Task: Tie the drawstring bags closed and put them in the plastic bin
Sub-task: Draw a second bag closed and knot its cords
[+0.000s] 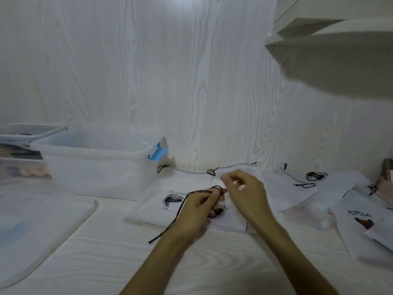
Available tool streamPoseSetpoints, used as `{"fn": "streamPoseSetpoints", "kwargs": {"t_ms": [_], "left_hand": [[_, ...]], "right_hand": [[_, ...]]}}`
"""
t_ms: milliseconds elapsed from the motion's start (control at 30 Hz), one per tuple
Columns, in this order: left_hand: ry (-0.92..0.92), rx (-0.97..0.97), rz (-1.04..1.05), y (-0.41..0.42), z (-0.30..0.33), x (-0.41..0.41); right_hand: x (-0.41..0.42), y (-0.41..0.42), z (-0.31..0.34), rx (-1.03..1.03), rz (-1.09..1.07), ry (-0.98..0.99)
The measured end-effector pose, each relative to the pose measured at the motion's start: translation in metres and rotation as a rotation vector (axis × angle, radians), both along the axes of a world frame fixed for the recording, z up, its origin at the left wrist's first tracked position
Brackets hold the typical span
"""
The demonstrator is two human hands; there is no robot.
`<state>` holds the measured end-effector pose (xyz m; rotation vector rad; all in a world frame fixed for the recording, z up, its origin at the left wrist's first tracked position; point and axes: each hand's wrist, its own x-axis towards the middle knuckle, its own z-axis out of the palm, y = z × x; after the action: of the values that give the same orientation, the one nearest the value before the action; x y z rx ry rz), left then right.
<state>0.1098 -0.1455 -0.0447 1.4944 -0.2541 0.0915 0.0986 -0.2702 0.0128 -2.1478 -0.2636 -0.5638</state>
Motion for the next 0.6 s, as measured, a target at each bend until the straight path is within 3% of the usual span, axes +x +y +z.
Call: {"fn": "streamPoseSetpoints", "kwargs": {"t_ms": [167,367,433,600], "left_hand": [[-0.069,0.154,-0.063,0.001,0.005,-0.01],[-0.042,0.17,-0.059,0.005,0.002,-0.008],[0.004,0.122,-0.04,0.005,0.002,-0.008],[0.101,0.039,0.011,0.006,0.014,-0.01]], "right_hand": [[0.006,-0.02,-0.008,0.062,0.131,0.31],[0.006,-0.011,-0.018,-0.029,0.077,0.128],[0.006,-0.012,-0.015,0.143,0.069,0.122],[0.006,-0.02,-0.005,0.861,0.279,0.502]]}}
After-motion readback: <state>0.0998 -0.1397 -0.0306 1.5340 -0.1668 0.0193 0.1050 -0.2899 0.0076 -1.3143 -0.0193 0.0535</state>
